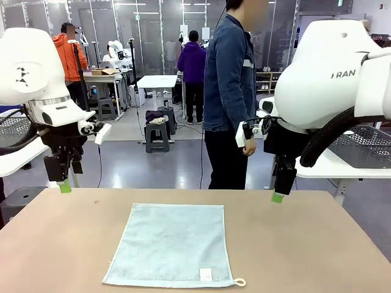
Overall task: Fold the towels and place them in the basket.
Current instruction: When a person lays out a Towel with hook on the table, fold it in half twice.
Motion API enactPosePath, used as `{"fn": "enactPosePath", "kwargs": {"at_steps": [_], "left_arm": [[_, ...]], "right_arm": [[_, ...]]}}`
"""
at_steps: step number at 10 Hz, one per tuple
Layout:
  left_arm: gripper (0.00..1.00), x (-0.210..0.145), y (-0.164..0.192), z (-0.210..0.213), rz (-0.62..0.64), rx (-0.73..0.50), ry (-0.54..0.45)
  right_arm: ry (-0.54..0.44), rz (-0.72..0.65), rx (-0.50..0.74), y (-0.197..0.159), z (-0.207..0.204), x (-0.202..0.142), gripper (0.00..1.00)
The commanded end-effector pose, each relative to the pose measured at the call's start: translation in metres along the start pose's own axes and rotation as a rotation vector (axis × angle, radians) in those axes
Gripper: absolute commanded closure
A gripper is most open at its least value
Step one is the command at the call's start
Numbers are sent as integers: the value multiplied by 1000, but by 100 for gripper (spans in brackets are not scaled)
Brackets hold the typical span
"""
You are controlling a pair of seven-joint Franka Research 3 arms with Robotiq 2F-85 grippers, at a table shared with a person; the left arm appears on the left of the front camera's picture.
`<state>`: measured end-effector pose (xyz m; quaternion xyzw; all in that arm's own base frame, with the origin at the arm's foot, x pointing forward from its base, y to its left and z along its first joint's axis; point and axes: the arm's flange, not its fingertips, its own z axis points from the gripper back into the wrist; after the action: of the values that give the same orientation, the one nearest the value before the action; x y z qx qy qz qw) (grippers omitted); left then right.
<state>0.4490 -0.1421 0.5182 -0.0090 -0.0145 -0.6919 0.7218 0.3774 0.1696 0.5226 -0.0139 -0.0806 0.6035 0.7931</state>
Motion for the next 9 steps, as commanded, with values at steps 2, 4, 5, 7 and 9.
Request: {"fn": "enactPosePath", "kwargs": {"at_steps": [2,4,5,7,9], "left_arm": [[0,19,-26,-67,-53,-17,31],[0,40,-62,-108,-140,-38,1],[0,47,-79,-122,-158,-37,-9],[0,69,-106,-148,-162,12,-31],[0,83,-122,-160,-127,91,12]], "right_arm": [[-30,116,98,30,-56,6,0],[-36,147,132,64,-92,11,0],[-53,150,125,77,-104,12,0],[-51,149,82,92,-134,22,0],[-20,125,67,97,-155,34,0]]}}
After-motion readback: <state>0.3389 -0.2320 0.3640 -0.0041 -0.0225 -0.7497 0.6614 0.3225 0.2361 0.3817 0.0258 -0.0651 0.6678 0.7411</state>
